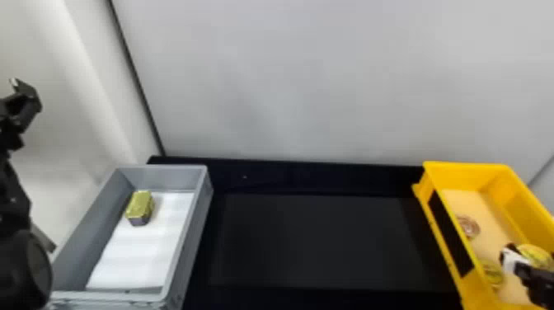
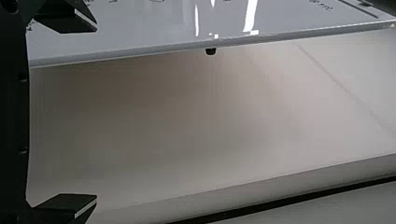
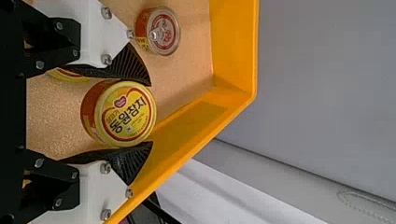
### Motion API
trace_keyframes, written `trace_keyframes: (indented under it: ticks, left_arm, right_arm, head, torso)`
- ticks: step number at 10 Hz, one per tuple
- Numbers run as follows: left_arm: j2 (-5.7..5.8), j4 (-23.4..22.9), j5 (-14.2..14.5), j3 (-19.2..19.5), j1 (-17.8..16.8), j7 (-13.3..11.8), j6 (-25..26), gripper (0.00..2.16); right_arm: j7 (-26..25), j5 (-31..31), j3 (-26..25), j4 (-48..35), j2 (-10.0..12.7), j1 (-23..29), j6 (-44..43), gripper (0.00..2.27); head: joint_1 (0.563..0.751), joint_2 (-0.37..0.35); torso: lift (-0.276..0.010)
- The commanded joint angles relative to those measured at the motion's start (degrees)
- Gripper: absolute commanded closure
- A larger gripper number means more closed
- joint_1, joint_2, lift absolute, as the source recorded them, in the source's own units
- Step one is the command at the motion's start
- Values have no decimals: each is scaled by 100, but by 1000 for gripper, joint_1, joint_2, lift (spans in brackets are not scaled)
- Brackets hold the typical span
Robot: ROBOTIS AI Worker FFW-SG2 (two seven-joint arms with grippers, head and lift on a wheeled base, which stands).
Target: Pick up the round yellow can and place it in the yellow rectangular box
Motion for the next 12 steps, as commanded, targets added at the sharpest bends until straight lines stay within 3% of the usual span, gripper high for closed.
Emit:
trace_keyframes:
  ticks: [1, 5, 12]
  left_arm:
    - [-15, -7, 0, 8, 8, 0, 0, 9]
    - [-15, -7, 0, 17, 8, 0, 9, 9]
    - [-15, -7, 0, 25, 8, -9, 9, 9]
  right_arm:
    - [44, 9, 10, -4, -15, 24, -74, 498]
    - [53, 36, -7, -30, -15, 6, -136, 202]
    - [255, 124, -262, -268, -41, -47, -575, 199]
  head:
    - [694, 14]
    - [694, 14]
    - [694, 14]
  torso:
    - [-61]
    - [-61]
    - [-61]
